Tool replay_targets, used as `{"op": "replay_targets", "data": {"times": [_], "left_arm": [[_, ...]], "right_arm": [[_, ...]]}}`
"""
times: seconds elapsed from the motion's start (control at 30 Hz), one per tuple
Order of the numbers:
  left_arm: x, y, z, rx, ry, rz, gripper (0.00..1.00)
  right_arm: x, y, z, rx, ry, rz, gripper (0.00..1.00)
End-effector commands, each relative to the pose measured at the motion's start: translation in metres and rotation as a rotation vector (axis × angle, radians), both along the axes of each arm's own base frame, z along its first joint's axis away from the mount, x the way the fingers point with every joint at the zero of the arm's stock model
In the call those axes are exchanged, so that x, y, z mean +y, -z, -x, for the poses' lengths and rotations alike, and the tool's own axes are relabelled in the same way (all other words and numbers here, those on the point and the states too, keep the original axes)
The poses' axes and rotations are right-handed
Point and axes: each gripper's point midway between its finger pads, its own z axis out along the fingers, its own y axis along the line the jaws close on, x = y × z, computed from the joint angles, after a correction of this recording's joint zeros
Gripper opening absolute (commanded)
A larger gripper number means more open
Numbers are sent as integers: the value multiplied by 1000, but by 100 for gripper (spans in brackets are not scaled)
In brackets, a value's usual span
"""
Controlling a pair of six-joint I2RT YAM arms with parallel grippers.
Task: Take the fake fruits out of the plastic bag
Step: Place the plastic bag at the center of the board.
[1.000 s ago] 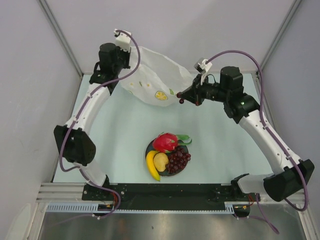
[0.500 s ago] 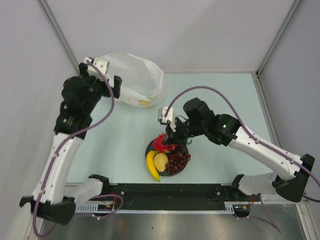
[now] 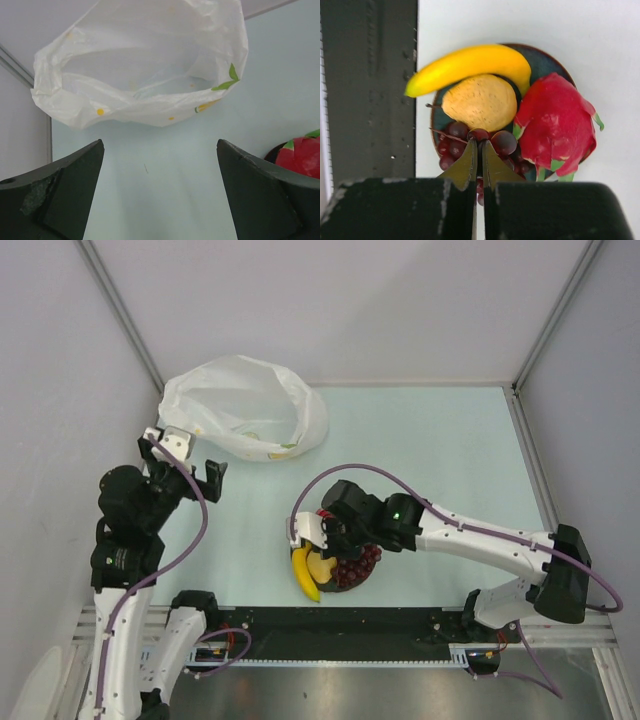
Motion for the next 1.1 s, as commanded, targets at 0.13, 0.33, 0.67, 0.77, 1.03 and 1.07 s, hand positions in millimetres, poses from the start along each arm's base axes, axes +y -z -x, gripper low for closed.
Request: {"op": "replay_targets", "data": {"times": [0.13, 0.33, 0.67, 0.77, 1.03, 1.07], "left_arm": [[-7, 8, 14, 8, 42, 82, 100], [-4, 9, 13, 11, 30, 95, 100], [-4, 7, 12, 5, 27, 115, 100], [-5, 6, 12, 5, 33, 120, 100], [0, 5, 6, 4, -2, 137, 100], [0, 6, 4, 8, -3, 135, 100]], "right_arm": [[8, 15, -13, -70, 15, 8, 0], [12, 22, -11, -64, 24, 14, 0], [11, 34, -17, -80, 60, 29, 10], [13, 36, -18, -84, 64, 31, 26], [10, 11, -24, -142, 125, -18, 42], [9, 4, -25, -154, 133, -36, 42]]}}
